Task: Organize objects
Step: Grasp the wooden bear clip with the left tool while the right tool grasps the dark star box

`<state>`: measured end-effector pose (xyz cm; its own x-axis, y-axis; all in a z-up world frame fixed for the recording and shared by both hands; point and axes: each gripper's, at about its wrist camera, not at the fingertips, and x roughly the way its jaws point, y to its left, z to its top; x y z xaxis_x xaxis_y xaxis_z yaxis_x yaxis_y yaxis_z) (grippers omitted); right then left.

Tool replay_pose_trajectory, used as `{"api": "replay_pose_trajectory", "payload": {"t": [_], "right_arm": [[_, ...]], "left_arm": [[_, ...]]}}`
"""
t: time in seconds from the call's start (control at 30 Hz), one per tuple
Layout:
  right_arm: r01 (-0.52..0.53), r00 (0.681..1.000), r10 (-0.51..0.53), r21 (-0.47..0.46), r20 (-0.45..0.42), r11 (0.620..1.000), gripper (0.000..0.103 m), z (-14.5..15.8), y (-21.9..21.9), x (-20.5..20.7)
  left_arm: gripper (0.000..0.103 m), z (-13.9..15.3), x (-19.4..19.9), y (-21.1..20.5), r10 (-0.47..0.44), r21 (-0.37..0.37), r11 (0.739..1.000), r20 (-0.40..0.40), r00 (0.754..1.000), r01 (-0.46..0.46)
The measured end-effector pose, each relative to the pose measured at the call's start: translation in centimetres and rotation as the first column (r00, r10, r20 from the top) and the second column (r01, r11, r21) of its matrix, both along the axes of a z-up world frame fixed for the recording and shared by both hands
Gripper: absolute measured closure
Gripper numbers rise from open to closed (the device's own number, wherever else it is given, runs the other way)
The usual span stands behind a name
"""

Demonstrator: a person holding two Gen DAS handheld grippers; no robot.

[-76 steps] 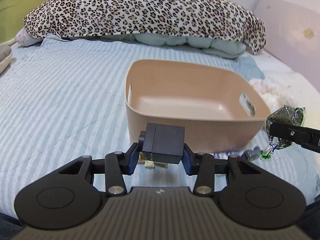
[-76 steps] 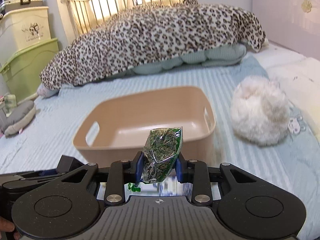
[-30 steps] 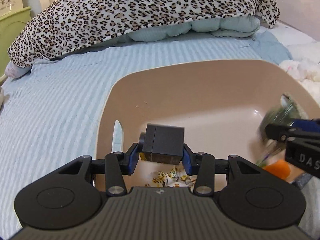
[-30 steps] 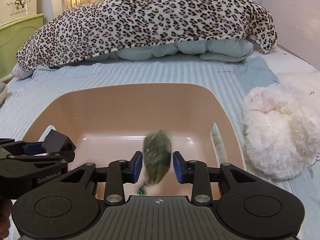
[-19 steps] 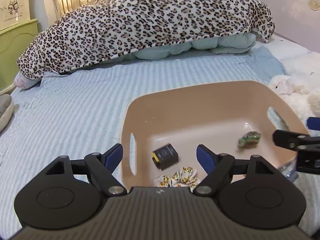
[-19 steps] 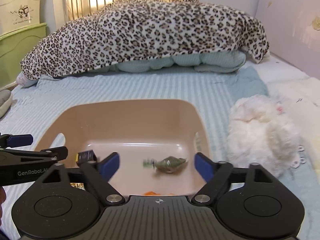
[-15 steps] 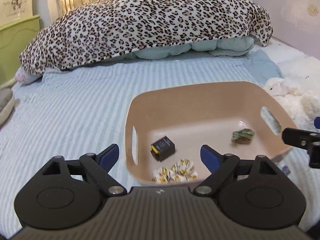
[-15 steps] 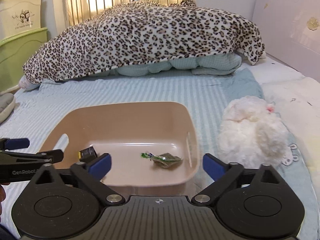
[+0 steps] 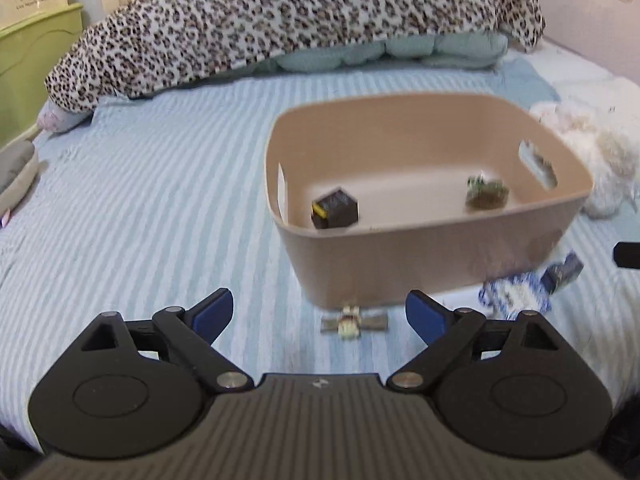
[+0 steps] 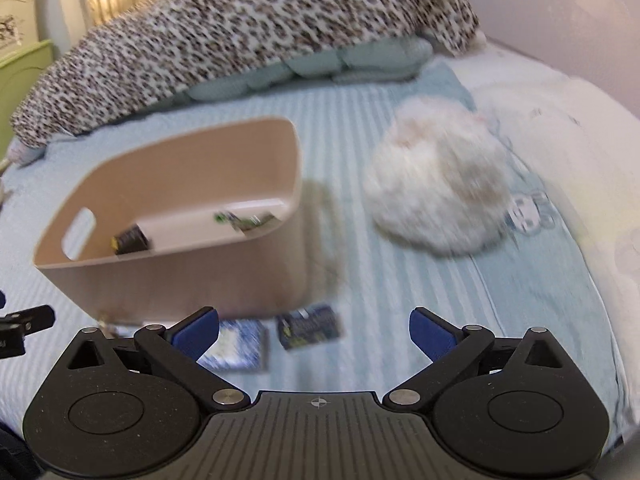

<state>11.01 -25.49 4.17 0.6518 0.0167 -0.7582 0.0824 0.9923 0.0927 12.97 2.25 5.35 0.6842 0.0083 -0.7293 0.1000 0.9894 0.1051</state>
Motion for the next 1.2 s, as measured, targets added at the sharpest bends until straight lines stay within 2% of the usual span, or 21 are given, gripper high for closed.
{"api": "replay_pose_trajectory", "payload": {"t": [0.13,0.4,0.63,0.77,0.83,0.97,1.03,1.2], "right_arm": [[0.002,0.999,-0.004,-0.068,-0.038,0.998,0.0,-0.9,-0.4,-0.1],[-0.011,0.99,0.005,-0.044,-0.139,0.999,0.0,-3.6,-1.6,1.6],[-0.117,0.973,0.091,-0.111,-0.212,0.987,0.0,-6.1,0.6,3.9],[-0.161,0.966,0.117,-0.186,-0.23,0.969,0.001,-7.3,2.0,5.0],[-0.175,0.964,0.129,-0.19,-0.233,0.966,0.001,-7.6,2.3,5.4],[-0.198,0.959,0.144,-0.212,-0.245,0.957,0.001,-8.5,2.7,6.2],[-0.199,0.957,0.144,-0.205,-0.253,0.958,0.002,-8.9,2.7,6.6],[-0.177,0.961,0.133,-0.166,-0.244,0.97,0.014,-9.2,2.4,7.1]], "left_arm": [[0.01,-2.1,0.2,-0.1,0.002,0.016,1.0,-0.041,0.999,-0.001],[0.01,-5.3,1.8,0.8,0.004,-0.029,1.0,-0.14,0.99,-0.008],[0.01,-7.3,2.7,1.6,-0.017,-0.048,0.999,-0.173,0.985,0.008],[0.01,-8.0,3.1,1.9,-0.041,-0.093,0.995,-0.186,0.982,0.024],[0.01,-8.2,3.4,2.0,-0.048,-0.116,0.993,-0.191,0.98,0.026],[0.01,-8.6,3.9,1.7,-0.047,-0.117,0.993,-0.168,0.985,0.027],[0.01,-8.7,4.1,1.6,-0.008,-0.112,0.994,-0.147,0.989,-0.009],[0.01,-9.2,4.9,1.6,-0.004,-0.135,0.991,-0.134,0.991,-0.014]]}}
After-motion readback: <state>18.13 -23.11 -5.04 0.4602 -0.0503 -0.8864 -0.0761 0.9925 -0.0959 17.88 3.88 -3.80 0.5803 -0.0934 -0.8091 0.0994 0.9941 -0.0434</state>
